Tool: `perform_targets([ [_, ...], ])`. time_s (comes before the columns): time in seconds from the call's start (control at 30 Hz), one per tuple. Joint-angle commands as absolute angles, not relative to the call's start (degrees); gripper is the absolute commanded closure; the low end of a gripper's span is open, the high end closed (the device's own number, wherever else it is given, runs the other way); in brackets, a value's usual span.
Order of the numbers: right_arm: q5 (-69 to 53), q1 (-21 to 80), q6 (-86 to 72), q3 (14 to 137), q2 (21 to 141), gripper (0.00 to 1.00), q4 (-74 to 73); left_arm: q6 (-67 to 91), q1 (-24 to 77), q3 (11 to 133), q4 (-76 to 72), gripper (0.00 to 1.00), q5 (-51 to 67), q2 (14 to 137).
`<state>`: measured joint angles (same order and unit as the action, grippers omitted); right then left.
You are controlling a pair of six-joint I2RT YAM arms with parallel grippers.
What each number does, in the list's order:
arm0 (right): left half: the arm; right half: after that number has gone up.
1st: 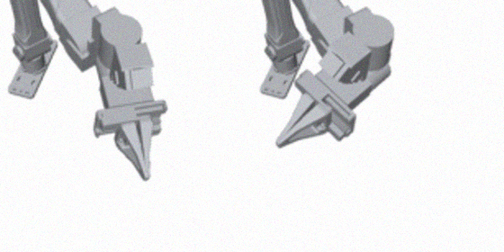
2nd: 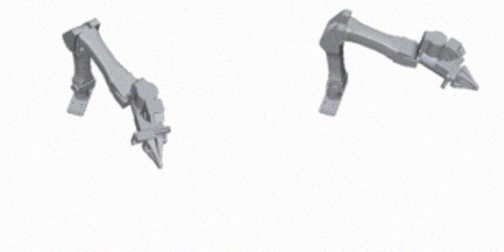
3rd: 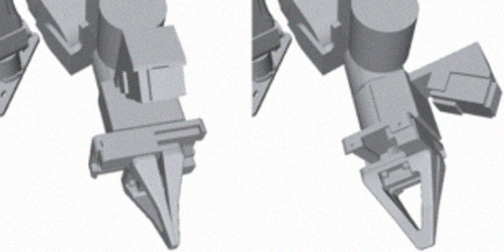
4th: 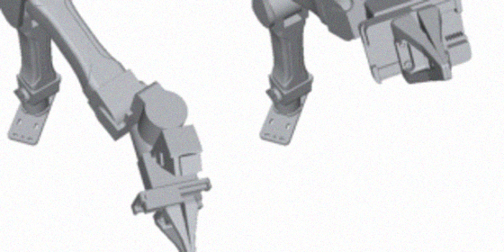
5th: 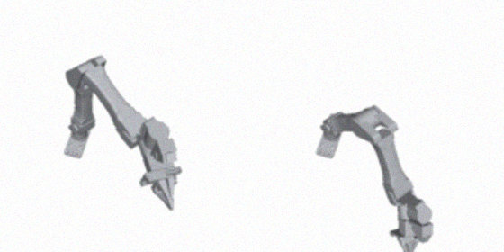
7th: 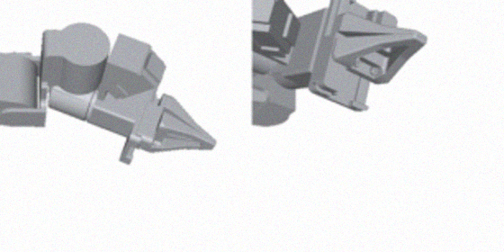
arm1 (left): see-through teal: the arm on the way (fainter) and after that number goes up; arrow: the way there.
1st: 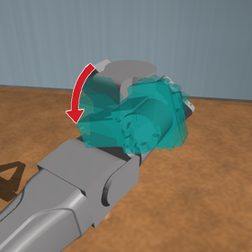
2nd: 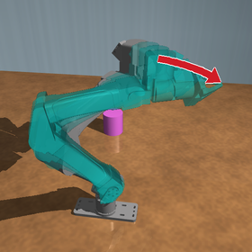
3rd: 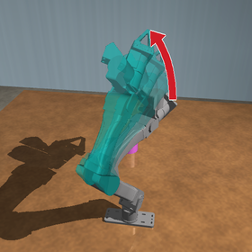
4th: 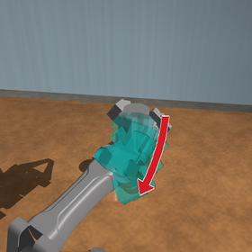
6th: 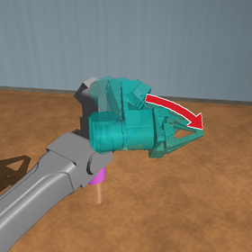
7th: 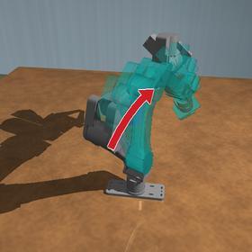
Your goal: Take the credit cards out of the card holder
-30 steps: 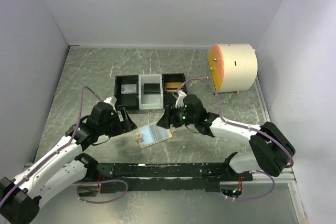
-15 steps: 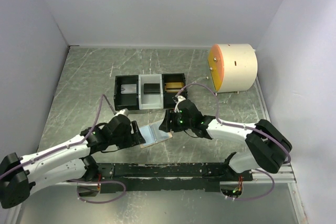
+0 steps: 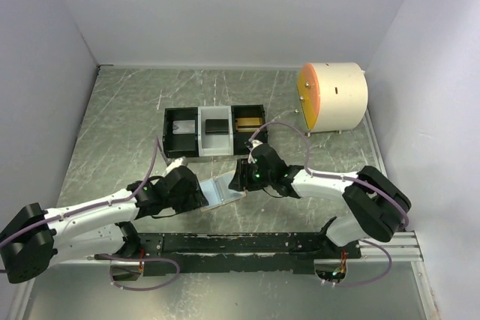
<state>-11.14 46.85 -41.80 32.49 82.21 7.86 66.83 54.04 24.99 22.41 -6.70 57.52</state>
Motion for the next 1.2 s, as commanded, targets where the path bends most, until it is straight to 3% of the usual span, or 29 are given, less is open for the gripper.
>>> perform_targets([
  [0.0,-10.91,46.98,-41.29,33.33,83.64,0.55,7.81,68.50,54.70,24.60,17.34,0.38,-8.43,58.31],
  [0.23,-12.50,46.96,-40.81,33.76,86.07,0.57,8.52,68.83,55.38,25.49,18.52,0.41,-10.69,63.12],
  [0.6,-16.09,46.94,-42.06,34.00,84.98,0.69,9.72,69.61,58.03,27.28,20.61,0.57,-13.28,68.40],
  [1.17,-19.73,47.03,-44.27,35.76,82.76,0.73,11.17,69.85,58.89,27.97,22.68,0.62,-14.77,67.29],
])
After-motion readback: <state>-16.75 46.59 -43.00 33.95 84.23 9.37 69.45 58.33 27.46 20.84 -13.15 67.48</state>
